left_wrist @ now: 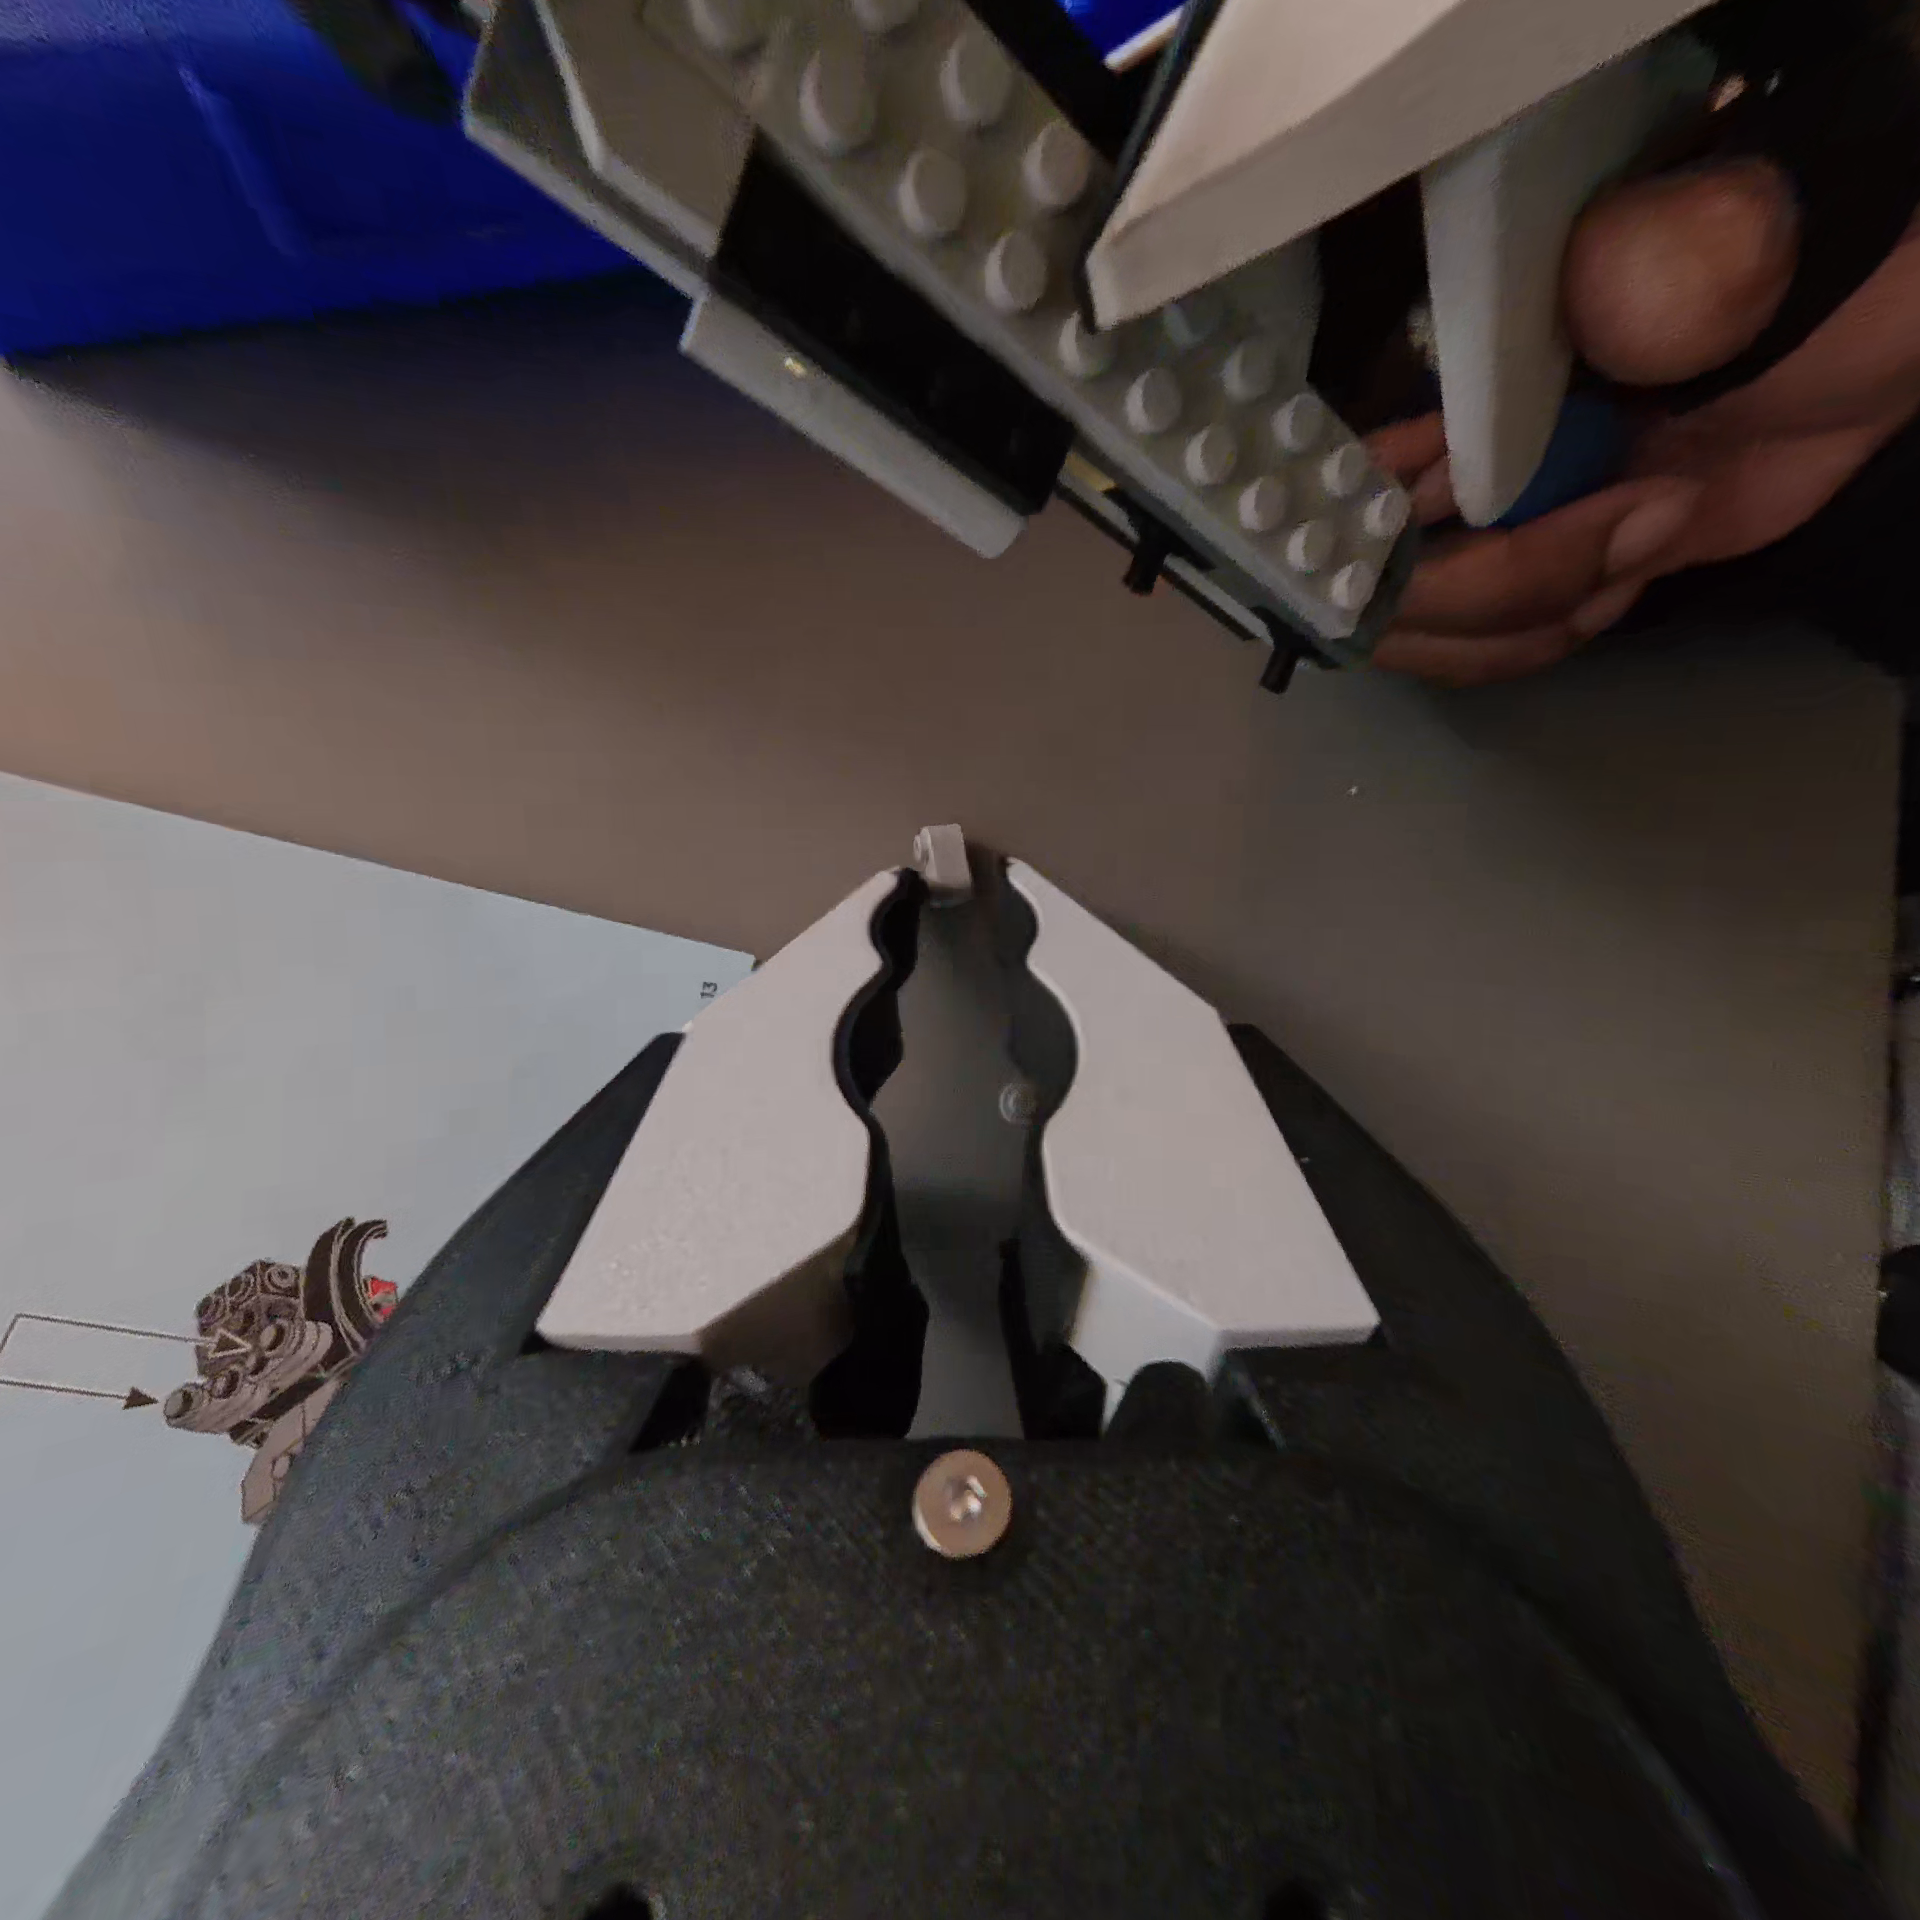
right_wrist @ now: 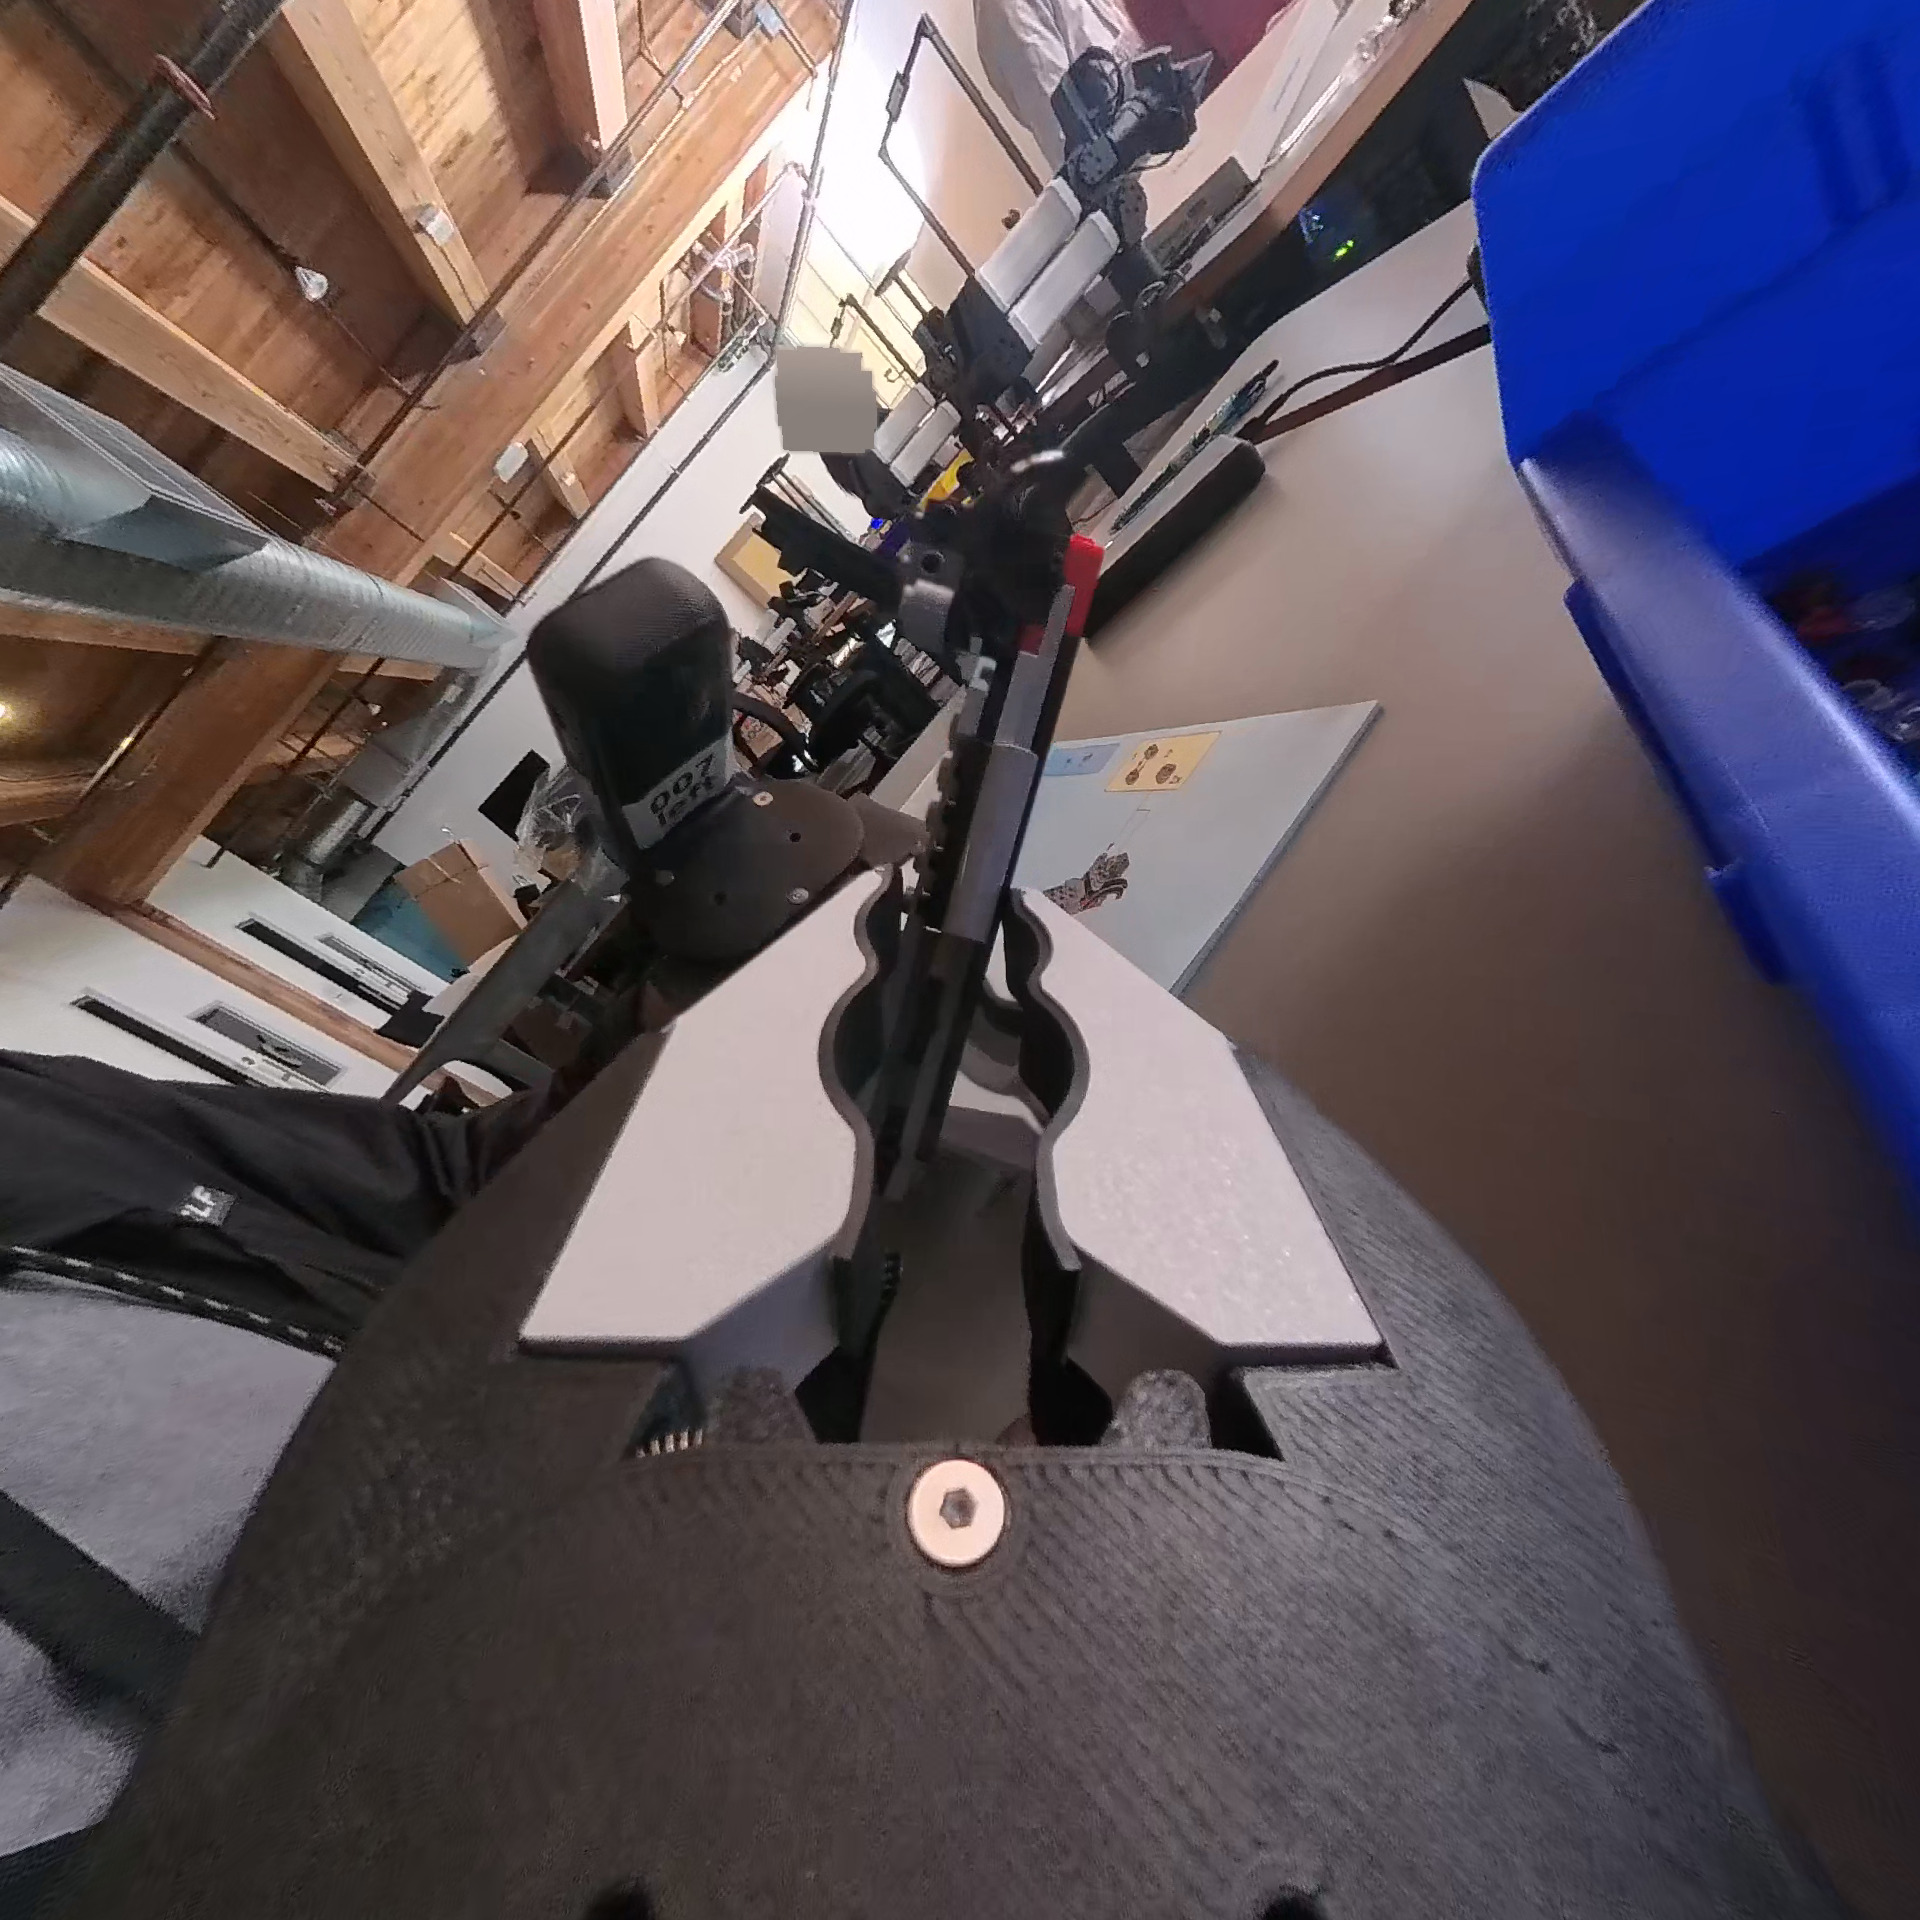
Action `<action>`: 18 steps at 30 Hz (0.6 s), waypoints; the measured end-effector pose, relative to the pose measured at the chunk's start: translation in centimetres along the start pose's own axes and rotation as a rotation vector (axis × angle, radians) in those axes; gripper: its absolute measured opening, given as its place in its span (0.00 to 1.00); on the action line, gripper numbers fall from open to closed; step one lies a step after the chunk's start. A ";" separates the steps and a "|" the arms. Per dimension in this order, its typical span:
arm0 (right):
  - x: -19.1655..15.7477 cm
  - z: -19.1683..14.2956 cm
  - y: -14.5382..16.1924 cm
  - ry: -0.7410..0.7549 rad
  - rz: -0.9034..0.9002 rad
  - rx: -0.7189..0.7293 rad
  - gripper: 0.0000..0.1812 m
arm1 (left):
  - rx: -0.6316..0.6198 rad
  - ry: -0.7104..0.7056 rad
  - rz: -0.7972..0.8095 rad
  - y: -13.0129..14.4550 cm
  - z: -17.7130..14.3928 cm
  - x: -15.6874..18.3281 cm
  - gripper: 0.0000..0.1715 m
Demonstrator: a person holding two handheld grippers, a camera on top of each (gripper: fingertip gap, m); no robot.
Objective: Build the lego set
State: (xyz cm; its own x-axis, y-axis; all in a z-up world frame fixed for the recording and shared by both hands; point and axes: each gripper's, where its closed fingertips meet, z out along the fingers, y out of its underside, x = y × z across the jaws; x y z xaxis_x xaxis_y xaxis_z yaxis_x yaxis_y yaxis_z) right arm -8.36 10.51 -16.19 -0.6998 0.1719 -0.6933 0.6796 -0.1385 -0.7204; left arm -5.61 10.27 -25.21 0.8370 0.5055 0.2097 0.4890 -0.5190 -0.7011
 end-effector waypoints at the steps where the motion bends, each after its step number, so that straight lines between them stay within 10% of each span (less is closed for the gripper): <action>1: 0.0 -0.1 0.0 0.001 -0.005 -0.002 0.11 | -0.005 -0.008 0.013 0.0 0.1 0.0 0.06; 11: 0.3 -0.7 -0.3 0.008 -0.001 0.007 0.11 | -0.041 -0.170 0.470 0.4 -0.9 -0.9 0.07; 18: 0.2 -0.6 0.1 0.005 -0.002 -0.005 0.11 | 0.038 -0.062 0.377 -0.2 -2.0 -0.2 0.08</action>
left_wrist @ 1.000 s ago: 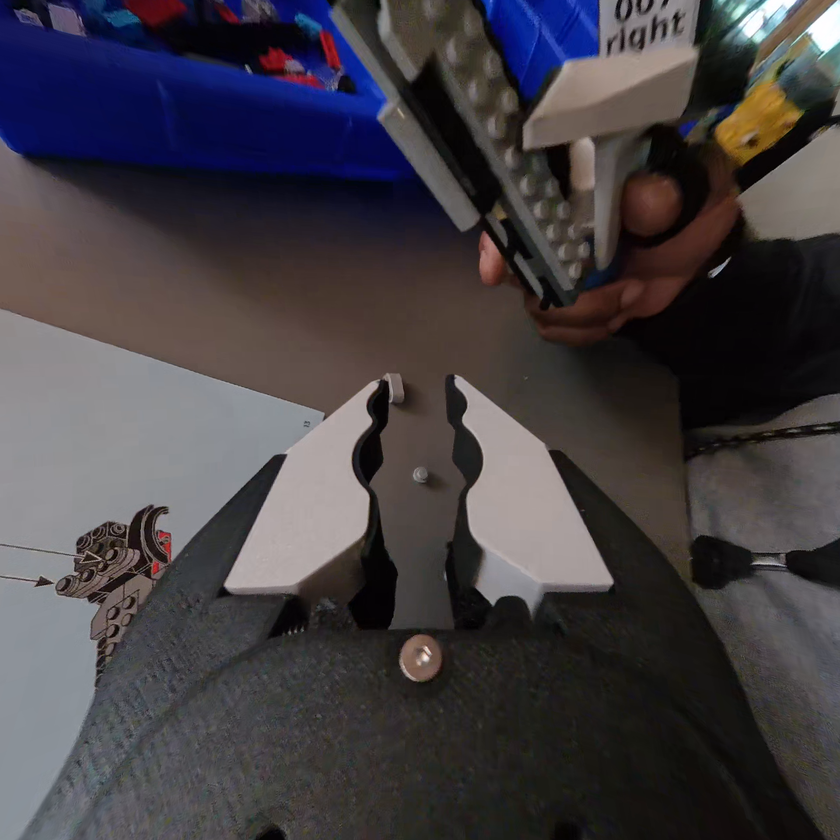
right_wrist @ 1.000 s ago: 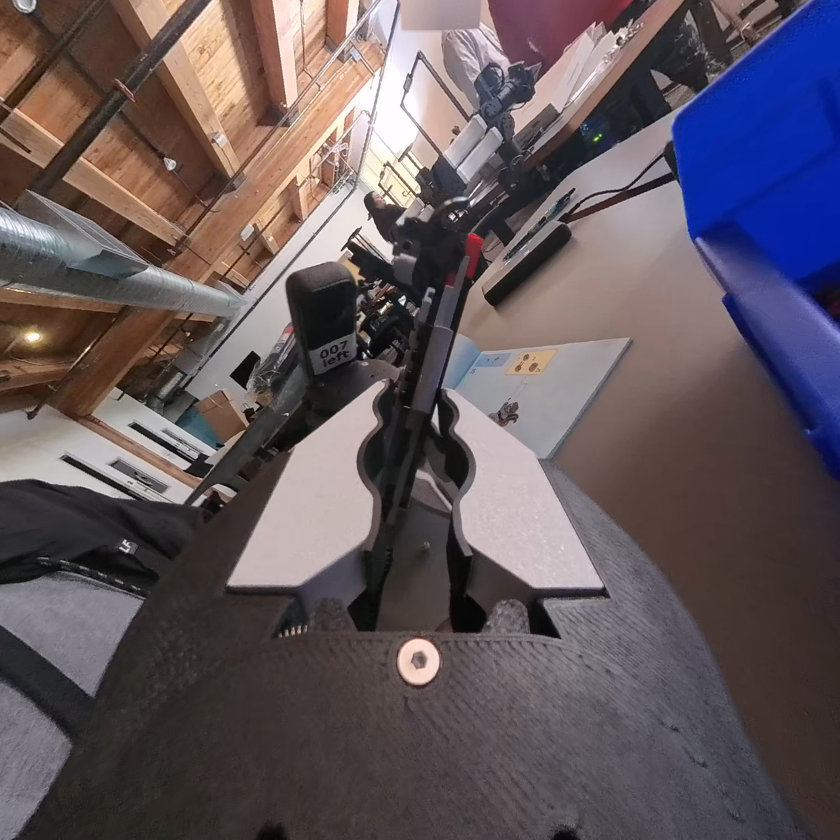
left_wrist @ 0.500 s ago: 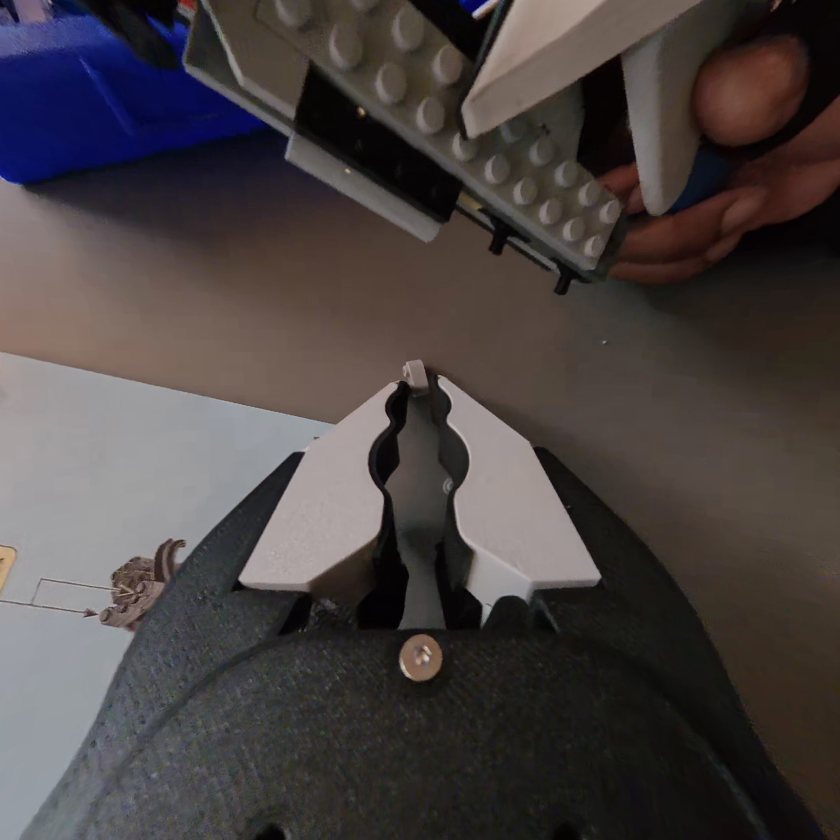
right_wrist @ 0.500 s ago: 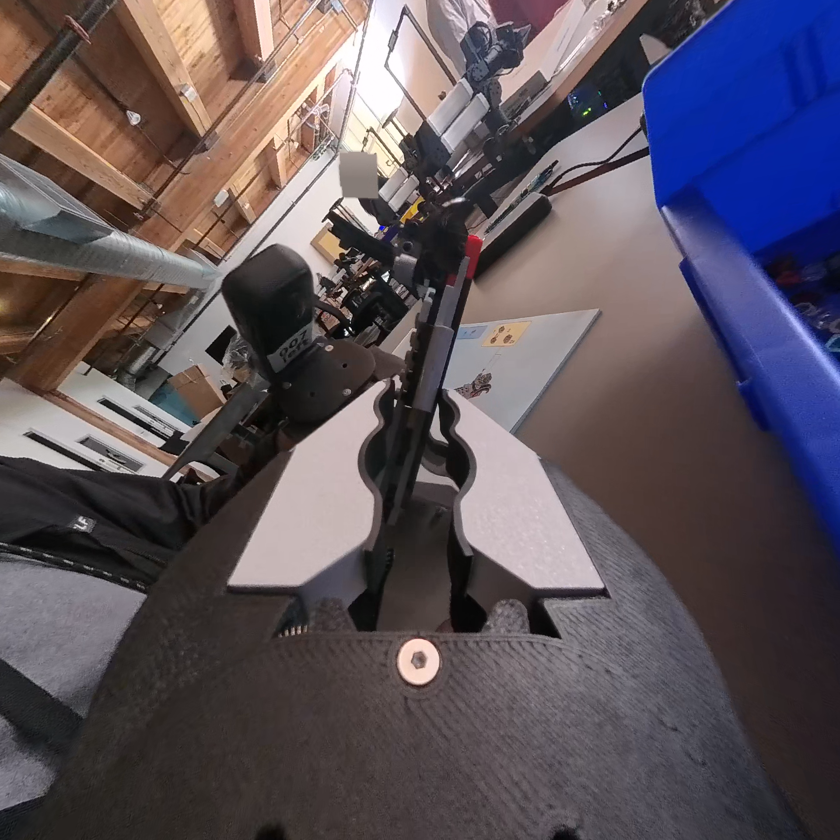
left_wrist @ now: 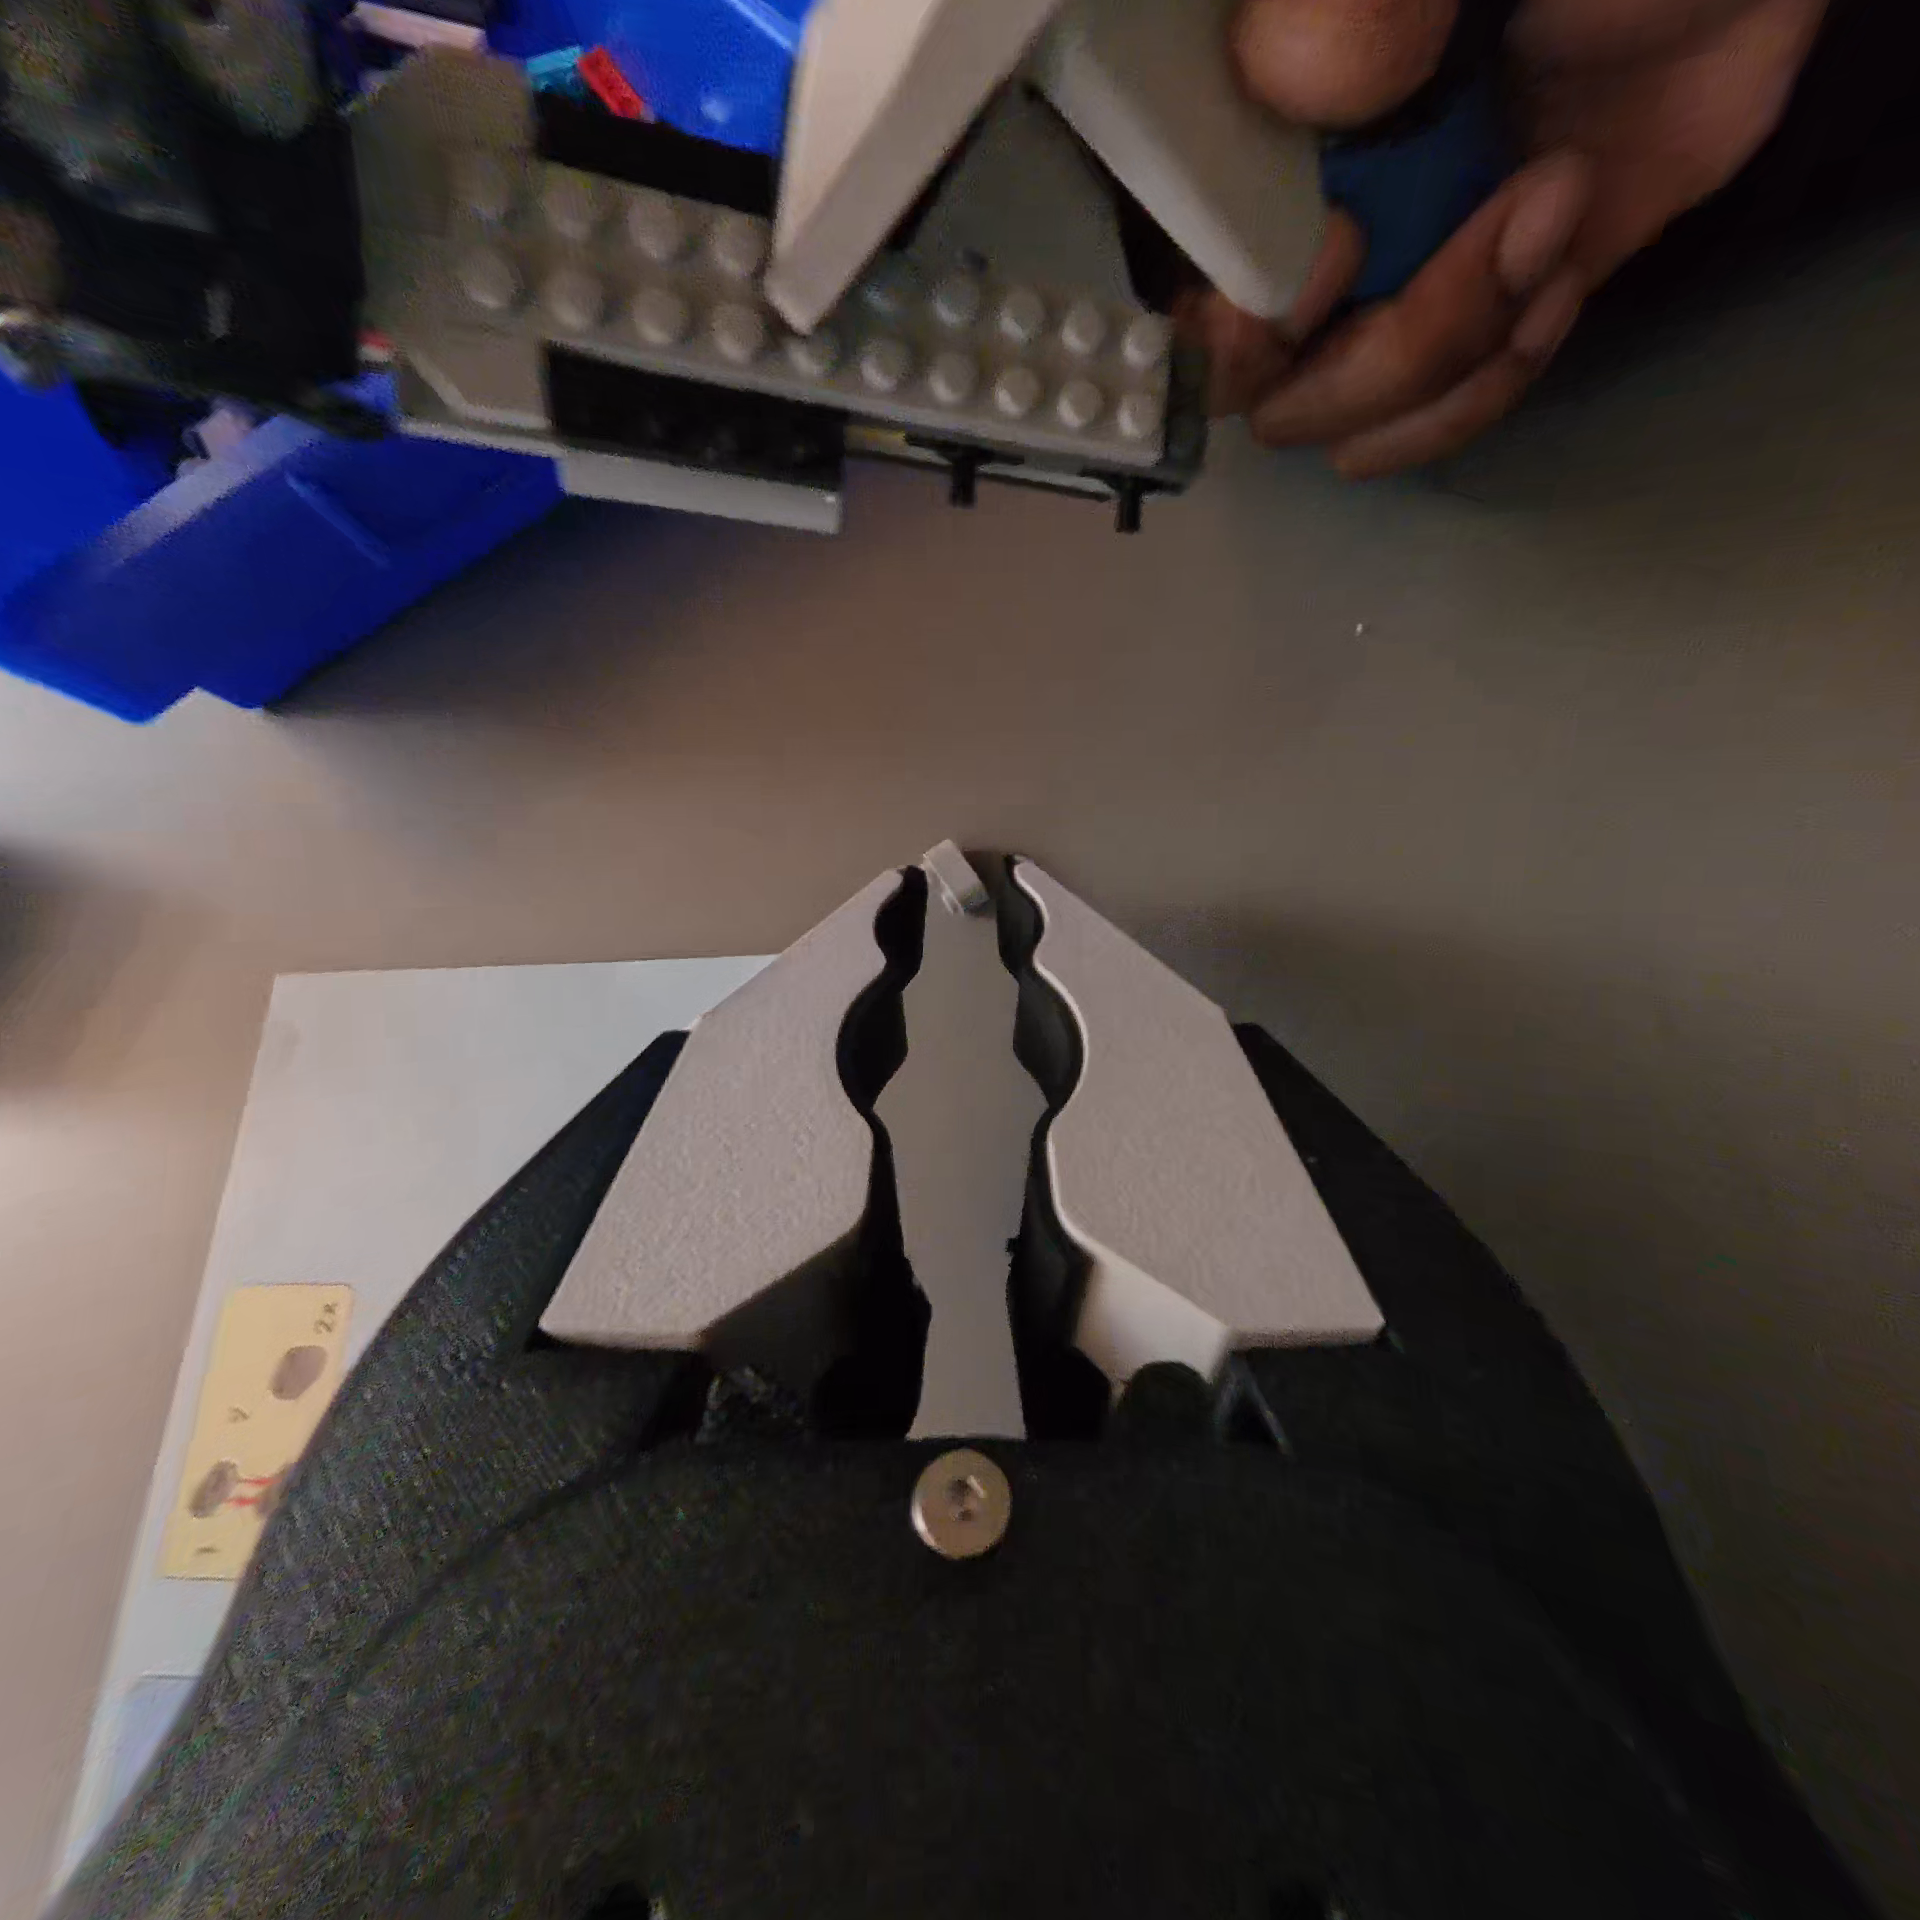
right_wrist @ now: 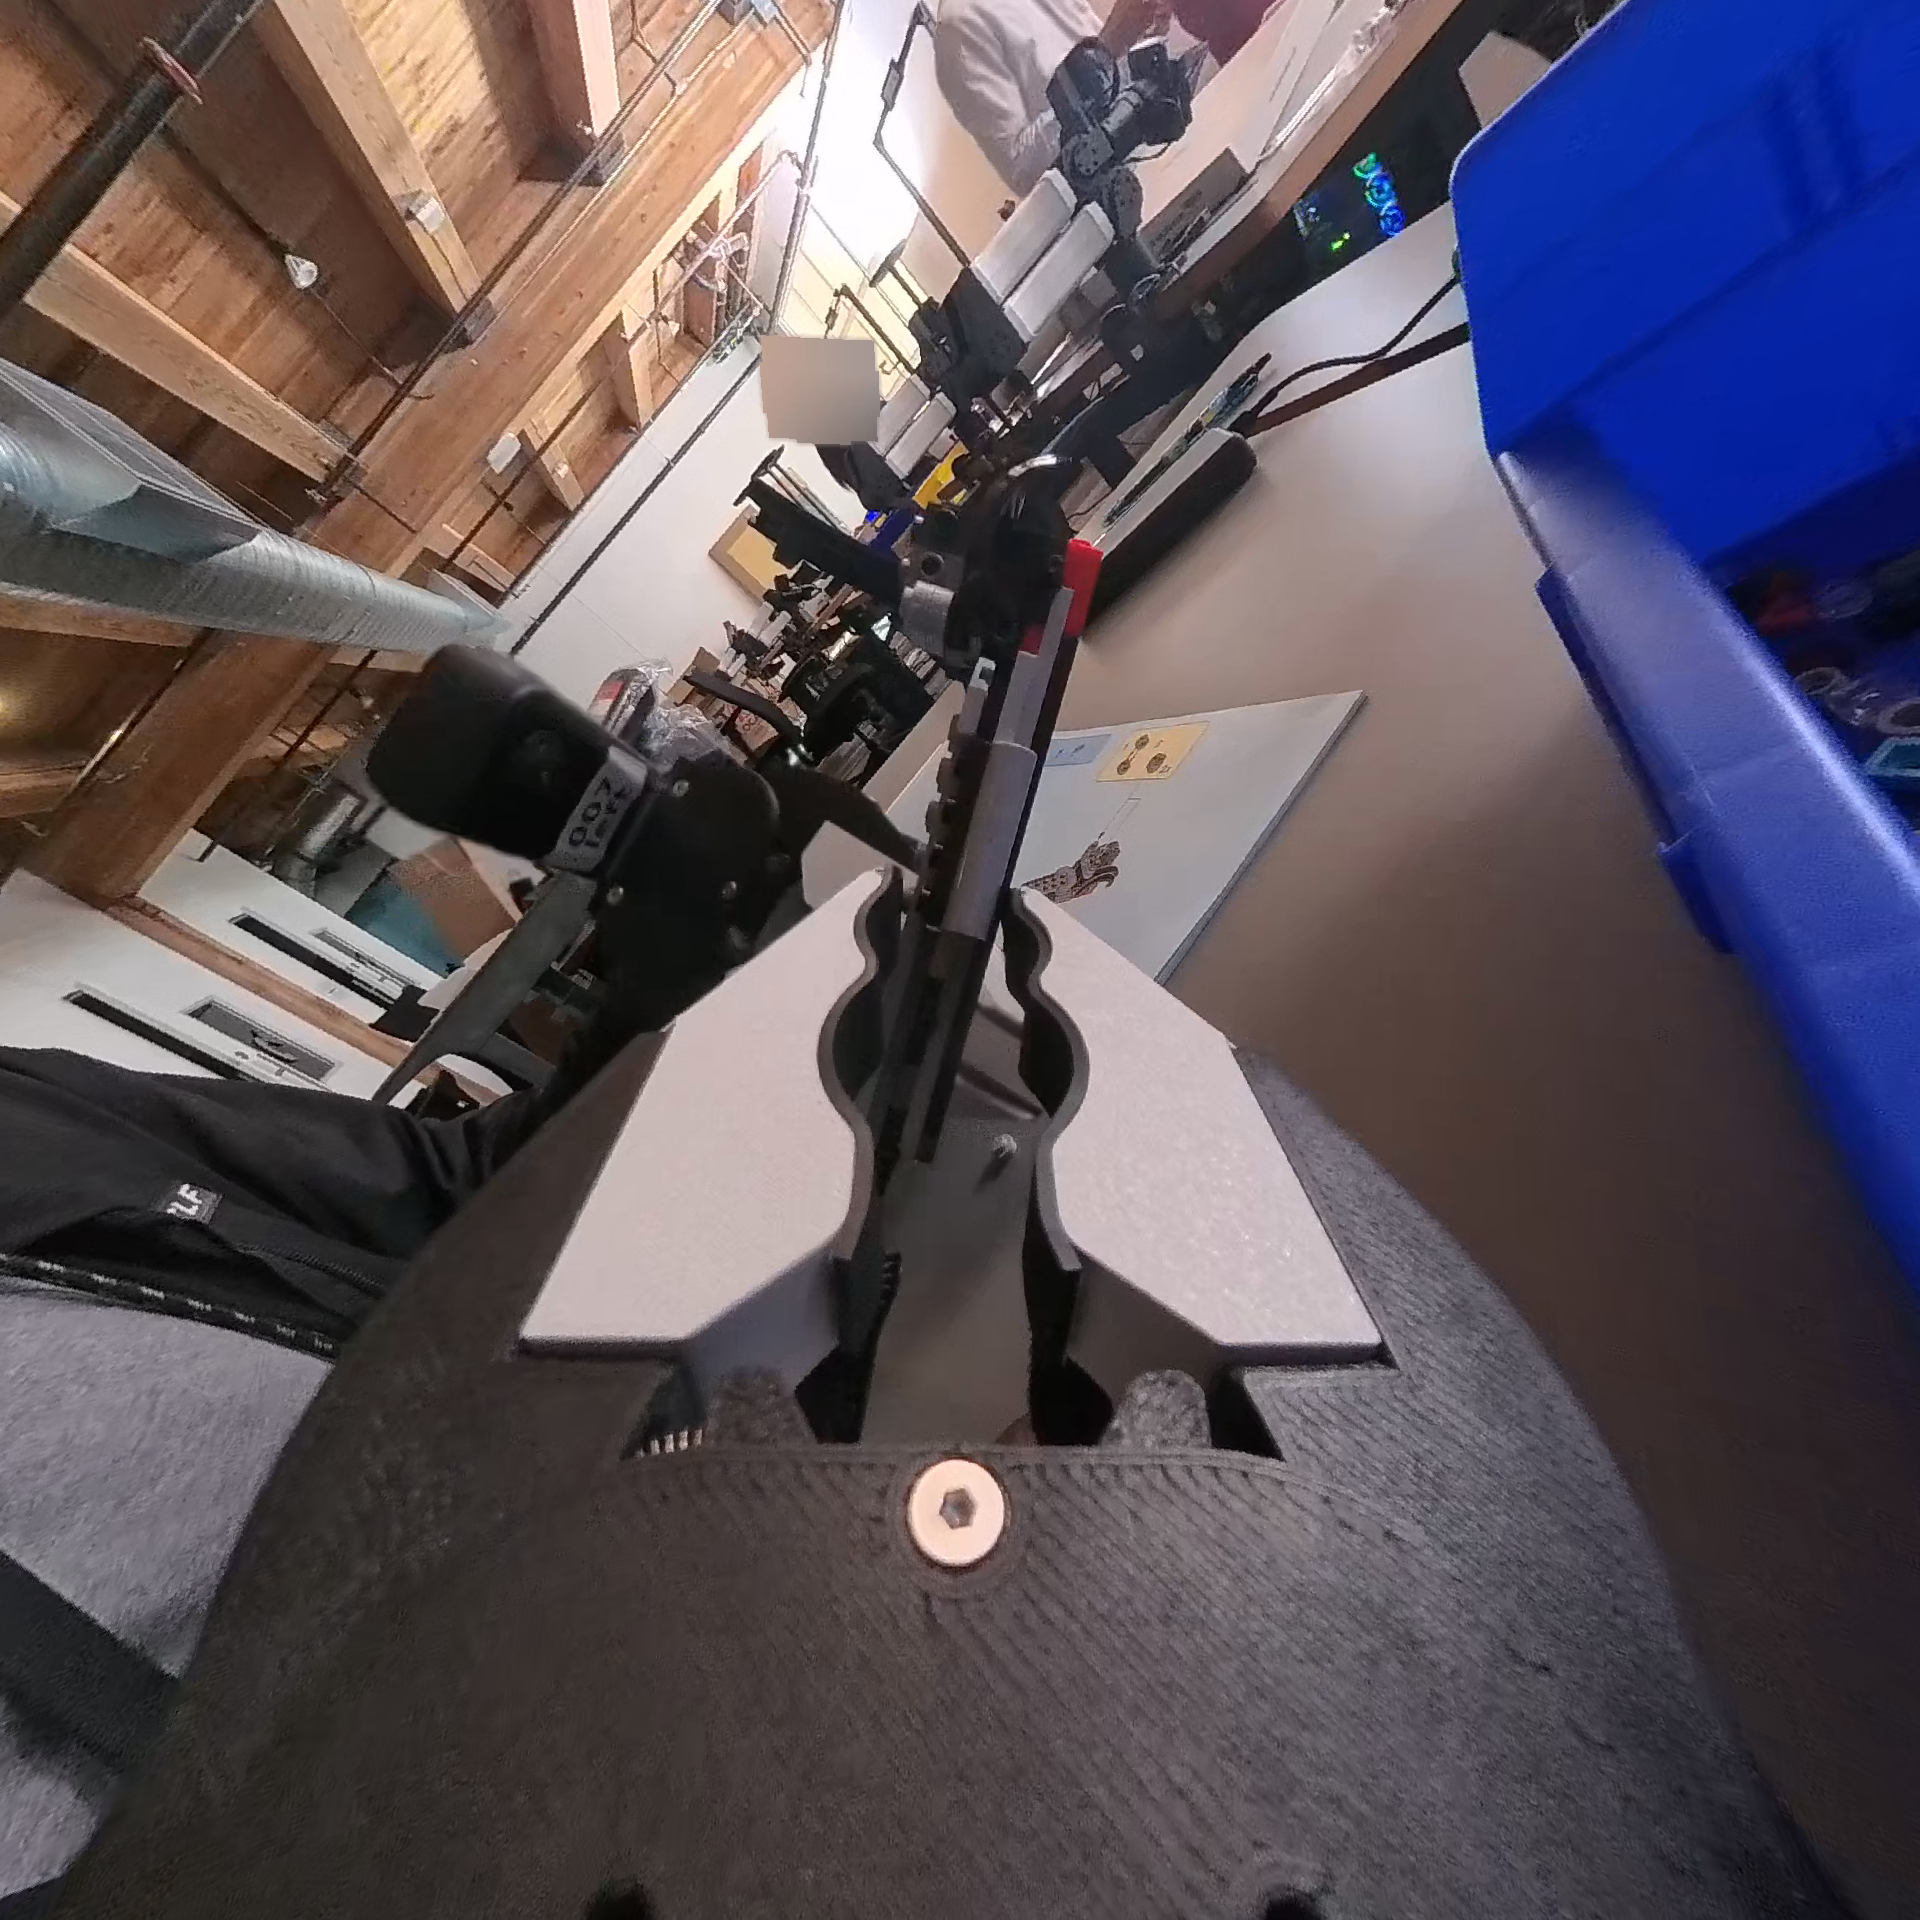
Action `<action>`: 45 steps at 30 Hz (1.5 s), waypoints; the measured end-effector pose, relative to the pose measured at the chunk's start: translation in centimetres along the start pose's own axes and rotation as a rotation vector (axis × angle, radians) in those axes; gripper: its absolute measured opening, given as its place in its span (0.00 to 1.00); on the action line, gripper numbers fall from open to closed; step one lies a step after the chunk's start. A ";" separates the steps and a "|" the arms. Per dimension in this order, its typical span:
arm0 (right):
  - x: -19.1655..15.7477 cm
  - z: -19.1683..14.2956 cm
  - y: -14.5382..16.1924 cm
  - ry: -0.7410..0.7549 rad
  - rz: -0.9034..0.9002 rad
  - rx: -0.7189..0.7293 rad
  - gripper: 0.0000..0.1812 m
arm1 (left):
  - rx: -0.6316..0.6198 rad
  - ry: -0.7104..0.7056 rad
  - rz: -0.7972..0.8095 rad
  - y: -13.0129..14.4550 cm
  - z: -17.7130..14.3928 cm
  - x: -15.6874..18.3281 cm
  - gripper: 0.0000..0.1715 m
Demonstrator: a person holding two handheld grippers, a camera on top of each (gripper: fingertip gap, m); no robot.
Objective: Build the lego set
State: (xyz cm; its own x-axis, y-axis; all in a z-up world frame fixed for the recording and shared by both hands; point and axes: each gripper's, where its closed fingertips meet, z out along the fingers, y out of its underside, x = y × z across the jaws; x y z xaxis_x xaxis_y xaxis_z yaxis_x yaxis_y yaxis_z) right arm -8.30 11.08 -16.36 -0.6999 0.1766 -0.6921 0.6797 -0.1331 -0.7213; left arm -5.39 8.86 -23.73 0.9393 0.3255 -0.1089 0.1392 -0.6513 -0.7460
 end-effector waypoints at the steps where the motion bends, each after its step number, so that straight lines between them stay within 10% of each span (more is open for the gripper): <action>1: 0.0 0.0 -0.1 0.002 -0.002 0.002 0.11 | 0.017 0.018 -0.056 -0.2 -0.2 -0.1 0.07; 7: 0.2 -0.2 -0.4 0.007 -0.002 0.013 0.11 | 0.057 0.090 -0.344 -0.4 0.0 -0.8 0.06; 45: 0.2 0.0 0.0 0.003 0.010 -0.001 0.11 | -0.079 0.017 -0.226 0.5 1.6 0.3 0.10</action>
State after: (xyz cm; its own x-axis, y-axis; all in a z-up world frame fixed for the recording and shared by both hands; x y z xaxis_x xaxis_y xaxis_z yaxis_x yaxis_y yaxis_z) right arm -8.44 11.07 -16.53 -0.6927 0.1779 -0.6989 0.6866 -0.1339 -0.7146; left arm -5.56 9.73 -25.19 0.8864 0.4581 0.0662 0.3700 -0.6153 -0.6961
